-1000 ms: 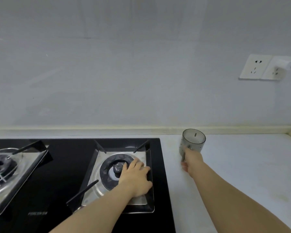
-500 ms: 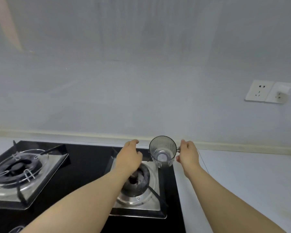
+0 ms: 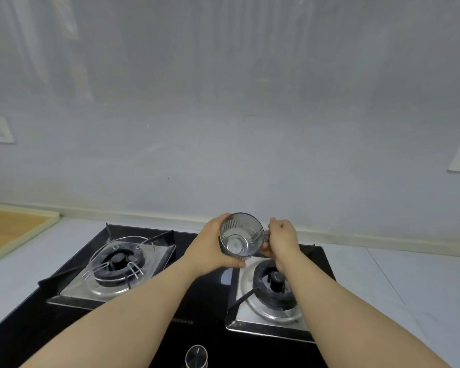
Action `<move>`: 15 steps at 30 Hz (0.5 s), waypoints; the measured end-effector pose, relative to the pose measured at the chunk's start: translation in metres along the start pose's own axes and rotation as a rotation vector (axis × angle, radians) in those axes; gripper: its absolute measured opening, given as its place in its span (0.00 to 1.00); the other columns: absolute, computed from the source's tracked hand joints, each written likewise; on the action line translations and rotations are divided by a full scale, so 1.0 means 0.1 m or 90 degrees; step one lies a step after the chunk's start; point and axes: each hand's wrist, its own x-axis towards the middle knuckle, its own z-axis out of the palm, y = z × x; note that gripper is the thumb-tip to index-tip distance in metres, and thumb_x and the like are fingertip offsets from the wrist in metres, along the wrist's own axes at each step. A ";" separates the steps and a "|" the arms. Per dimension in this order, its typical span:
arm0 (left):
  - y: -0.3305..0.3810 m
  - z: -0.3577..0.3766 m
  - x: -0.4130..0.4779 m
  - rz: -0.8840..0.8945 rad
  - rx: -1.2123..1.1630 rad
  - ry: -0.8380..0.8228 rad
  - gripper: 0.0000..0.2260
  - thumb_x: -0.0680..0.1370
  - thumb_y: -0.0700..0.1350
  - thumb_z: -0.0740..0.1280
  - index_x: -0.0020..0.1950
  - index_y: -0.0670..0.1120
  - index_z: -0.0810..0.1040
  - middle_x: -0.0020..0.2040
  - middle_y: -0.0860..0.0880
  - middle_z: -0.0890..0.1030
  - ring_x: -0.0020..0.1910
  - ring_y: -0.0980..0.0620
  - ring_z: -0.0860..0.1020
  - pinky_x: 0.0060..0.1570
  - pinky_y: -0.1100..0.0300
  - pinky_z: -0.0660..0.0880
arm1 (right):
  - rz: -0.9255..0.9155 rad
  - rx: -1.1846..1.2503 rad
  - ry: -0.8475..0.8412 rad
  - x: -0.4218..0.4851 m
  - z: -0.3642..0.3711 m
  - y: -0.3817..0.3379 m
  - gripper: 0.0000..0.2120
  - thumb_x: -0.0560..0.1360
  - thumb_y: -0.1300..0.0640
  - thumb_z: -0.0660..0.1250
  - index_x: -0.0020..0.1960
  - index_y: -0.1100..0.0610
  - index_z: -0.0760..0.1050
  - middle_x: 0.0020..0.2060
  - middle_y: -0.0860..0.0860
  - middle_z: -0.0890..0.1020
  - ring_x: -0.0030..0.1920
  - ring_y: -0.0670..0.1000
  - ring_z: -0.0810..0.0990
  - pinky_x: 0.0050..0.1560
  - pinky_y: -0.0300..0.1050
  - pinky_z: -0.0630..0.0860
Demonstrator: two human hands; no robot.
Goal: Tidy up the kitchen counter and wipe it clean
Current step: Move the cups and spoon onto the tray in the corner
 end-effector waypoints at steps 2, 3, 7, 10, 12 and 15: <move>0.10 0.03 -0.04 -0.011 -0.002 -0.017 0.47 0.56 0.49 0.82 0.70 0.49 0.63 0.62 0.56 0.72 0.60 0.57 0.72 0.62 0.62 0.69 | 0.020 -0.017 -0.004 -0.04 -0.08 0.02 0.10 0.82 0.53 0.52 0.53 0.59 0.66 0.36 0.55 0.72 0.25 0.49 0.68 0.31 0.44 0.73; 0.18 0.10 -0.04 -0.009 -0.002 -0.030 0.44 0.58 0.47 0.82 0.69 0.49 0.64 0.59 0.57 0.72 0.58 0.58 0.73 0.57 0.65 0.68 | 0.020 -0.024 0.005 -0.04 -0.17 0.03 0.10 0.82 0.53 0.52 0.54 0.59 0.67 0.37 0.55 0.73 0.25 0.50 0.68 0.32 0.44 0.73; 0.51 0.49 0.04 -0.004 -0.033 -0.023 0.39 0.62 0.46 0.79 0.68 0.47 0.64 0.53 0.56 0.73 0.53 0.56 0.74 0.52 0.64 0.69 | -0.004 -0.055 0.075 0.00 -0.61 0.05 0.09 0.82 0.52 0.52 0.54 0.56 0.67 0.40 0.56 0.75 0.25 0.51 0.71 0.35 0.46 0.75; 0.76 0.92 0.18 -0.018 -0.075 0.006 0.38 0.63 0.48 0.79 0.67 0.47 0.64 0.54 0.55 0.72 0.53 0.55 0.72 0.52 0.63 0.68 | -0.010 -0.130 0.176 0.04 -1.18 0.14 0.08 0.81 0.52 0.54 0.51 0.56 0.67 0.39 0.52 0.75 0.28 0.52 0.76 0.47 0.52 0.78; 0.88 1.16 0.27 -0.033 -0.100 0.016 0.38 0.64 0.49 0.79 0.68 0.46 0.64 0.55 0.54 0.71 0.54 0.54 0.71 0.52 0.63 0.67 | 0.000 -0.210 0.215 0.08 -1.54 0.25 0.07 0.80 0.55 0.55 0.47 0.56 0.69 0.41 0.53 0.76 0.33 0.54 0.79 0.50 0.52 0.77; 1.00 1.54 0.36 -0.047 -0.108 -0.001 0.38 0.63 0.49 0.79 0.67 0.45 0.65 0.58 0.52 0.74 0.56 0.52 0.73 0.53 0.63 0.68 | 0.036 -0.320 0.242 0.13 -2.02 0.43 0.07 0.78 0.60 0.55 0.44 0.58 0.71 0.44 0.54 0.77 0.46 0.58 0.79 0.49 0.49 0.75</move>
